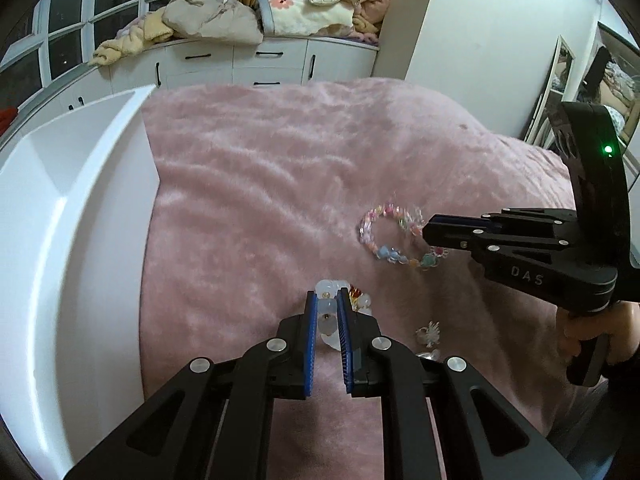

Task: Organize jewelry
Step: 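Carry both bracelets into the white tray and open both grippers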

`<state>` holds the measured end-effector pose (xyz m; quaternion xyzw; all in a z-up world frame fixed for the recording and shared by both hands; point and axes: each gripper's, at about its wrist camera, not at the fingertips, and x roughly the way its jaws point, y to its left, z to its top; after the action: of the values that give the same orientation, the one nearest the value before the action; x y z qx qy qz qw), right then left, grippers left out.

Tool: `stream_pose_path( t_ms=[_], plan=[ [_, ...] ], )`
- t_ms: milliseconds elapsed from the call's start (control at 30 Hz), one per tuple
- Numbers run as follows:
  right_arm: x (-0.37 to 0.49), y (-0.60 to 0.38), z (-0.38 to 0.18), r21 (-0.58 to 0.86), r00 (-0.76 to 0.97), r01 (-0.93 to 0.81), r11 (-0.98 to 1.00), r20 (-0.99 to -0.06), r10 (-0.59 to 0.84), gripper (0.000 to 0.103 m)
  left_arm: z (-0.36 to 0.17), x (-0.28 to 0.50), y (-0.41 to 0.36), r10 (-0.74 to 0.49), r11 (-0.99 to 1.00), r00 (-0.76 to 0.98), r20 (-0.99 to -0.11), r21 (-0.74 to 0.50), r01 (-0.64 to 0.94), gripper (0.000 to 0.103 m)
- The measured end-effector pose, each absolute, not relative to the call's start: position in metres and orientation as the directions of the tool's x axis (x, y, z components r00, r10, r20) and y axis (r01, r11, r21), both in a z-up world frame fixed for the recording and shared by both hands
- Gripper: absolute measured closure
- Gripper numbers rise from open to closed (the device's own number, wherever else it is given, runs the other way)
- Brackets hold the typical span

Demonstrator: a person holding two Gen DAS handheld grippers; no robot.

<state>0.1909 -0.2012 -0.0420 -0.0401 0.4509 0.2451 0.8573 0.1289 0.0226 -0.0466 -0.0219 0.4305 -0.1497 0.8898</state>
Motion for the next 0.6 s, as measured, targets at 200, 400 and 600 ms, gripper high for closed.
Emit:
stream_pose_path(
  t_ms=[200, 400, 600],
  plan=[
    [0.188, -0.211, -0.02, 0.174, 0.522, -0.432, 0.885, -0.752, 0.403, 0.095, -0.028, 0.123, 0.027, -0.302, 0.951, 0.608, -0.735, -0.182, 0.251, 0.088],
    [0.186, -0.218, -0.002, 0.202, 0.547, -0.418, 0.886, -0.722, 0.423, 0.095, -0.01, 0.117, 0.035, -0.3, 0.952, 0.627, -0.719, -0.185, 0.243, 0.088],
    [0.185, -0.224, 0.017, 0.235, 0.566, -0.409, 0.882, -0.693, 0.447, 0.095, 0.01, 0.109, 0.045, -0.295, 0.954, 0.65, -0.7, -0.177, 0.242, 0.088]
  ],
)
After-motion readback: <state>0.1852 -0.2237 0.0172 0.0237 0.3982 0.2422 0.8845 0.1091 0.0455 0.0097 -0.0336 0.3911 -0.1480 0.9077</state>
